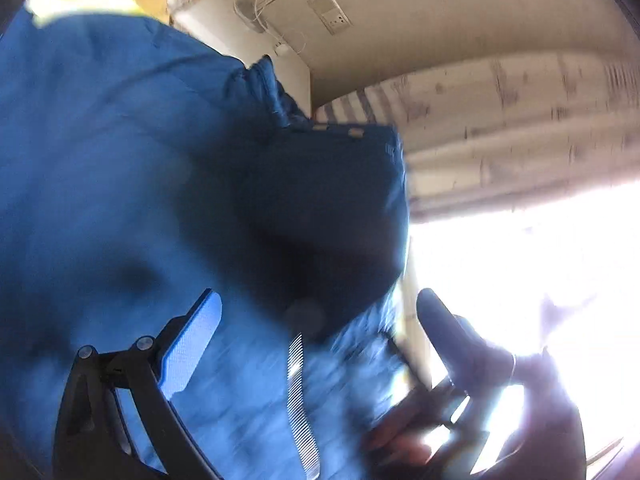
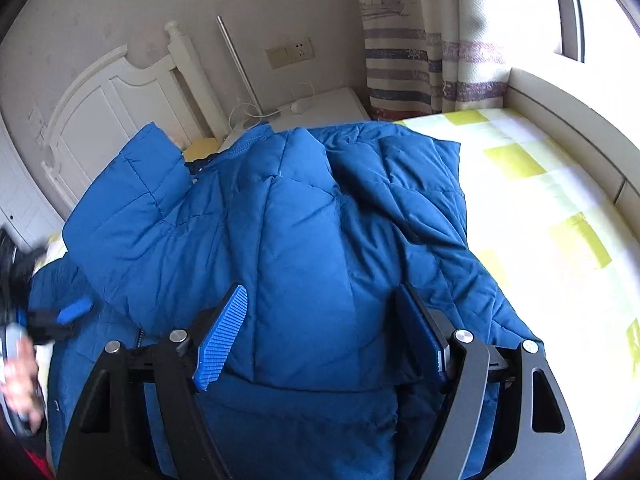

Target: Fold large clothes

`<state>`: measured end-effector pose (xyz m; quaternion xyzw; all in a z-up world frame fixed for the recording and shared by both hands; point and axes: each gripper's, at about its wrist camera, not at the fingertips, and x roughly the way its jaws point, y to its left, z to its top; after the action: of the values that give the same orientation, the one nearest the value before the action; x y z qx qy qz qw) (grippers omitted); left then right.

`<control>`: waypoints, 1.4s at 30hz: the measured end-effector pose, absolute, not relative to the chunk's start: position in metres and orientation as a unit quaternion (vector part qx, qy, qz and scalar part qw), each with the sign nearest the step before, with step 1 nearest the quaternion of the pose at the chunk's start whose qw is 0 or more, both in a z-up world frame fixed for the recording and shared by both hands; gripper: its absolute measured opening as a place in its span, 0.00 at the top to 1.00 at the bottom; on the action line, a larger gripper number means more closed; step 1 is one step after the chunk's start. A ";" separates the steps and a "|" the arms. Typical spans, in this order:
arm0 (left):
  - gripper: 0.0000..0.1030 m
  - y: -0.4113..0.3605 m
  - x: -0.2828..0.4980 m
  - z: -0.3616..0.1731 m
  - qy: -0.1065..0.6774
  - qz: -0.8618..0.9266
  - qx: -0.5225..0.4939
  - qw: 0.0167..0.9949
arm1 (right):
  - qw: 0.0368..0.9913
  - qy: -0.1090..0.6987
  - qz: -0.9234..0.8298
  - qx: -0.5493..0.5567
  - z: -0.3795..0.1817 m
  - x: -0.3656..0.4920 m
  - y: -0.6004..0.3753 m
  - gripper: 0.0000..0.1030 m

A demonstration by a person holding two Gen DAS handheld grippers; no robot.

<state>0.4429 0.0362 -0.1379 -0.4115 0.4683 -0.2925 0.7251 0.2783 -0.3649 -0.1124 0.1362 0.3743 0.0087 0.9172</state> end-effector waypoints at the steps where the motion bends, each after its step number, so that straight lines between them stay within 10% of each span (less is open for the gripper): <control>1: 0.07 0.032 0.452 -0.144 0.466 -0.290 -0.439 0.712 | 0.917 0.375 0.011 0.134 -0.114 0.277 -0.363 0.27; 6: 0.10 0.003 0.484 -0.169 0.436 -0.299 -0.577 0.622 | 0.915 0.369 0.026 0.160 -0.119 0.289 -0.352 0.26; 11: 0.82 -0.010 0.492 -0.183 0.411 -0.299 -0.623 0.594 | 0.914 0.362 0.036 0.177 -0.118 0.286 -0.357 0.26; 15: 0.88 -0.001 0.434 -0.078 0.318 -0.202 -0.374 0.847 | 0.914 0.357 0.044 0.189 -0.119 0.286 -0.360 0.26; 18: 0.74 -0.028 0.364 -0.029 0.227 -0.124 -0.127 0.958 | 0.914 0.357 0.045 0.189 -0.120 0.288 -0.361 0.26; 20: 0.02 -0.033 0.347 -0.036 0.244 -0.071 -0.061 0.965 | 0.913 0.358 0.046 0.190 -0.120 0.288 -0.361 0.25; 27: 0.04 0.033 0.377 -0.112 0.400 -0.053 -0.219 0.888 | 0.913 0.358 0.046 0.189 -0.121 0.289 -0.361 0.25; 34: 0.39 0.072 0.380 -0.111 0.393 0.055 -0.216 0.892 | 0.913 0.360 0.045 0.185 -0.121 0.291 -0.360 0.24; 38: 0.07 0.045 0.353 -0.055 0.261 0.160 -0.078 0.949 | 0.914 0.362 0.043 0.180 -0.122 0.292 -0.358 0.24; 42: 0.02 -0.019 0.370 -0.045 0.277 0.038 0.035 0.960 | 0.914 0.366 0.038 0.170 -0.122 0.293 -0.354 0.23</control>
<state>0.3699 -0.0193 -0.0451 0.0350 0.2765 0.0378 0.9596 0.2928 -0.3540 -0.1217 0.1699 0.3662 0.0375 0.9141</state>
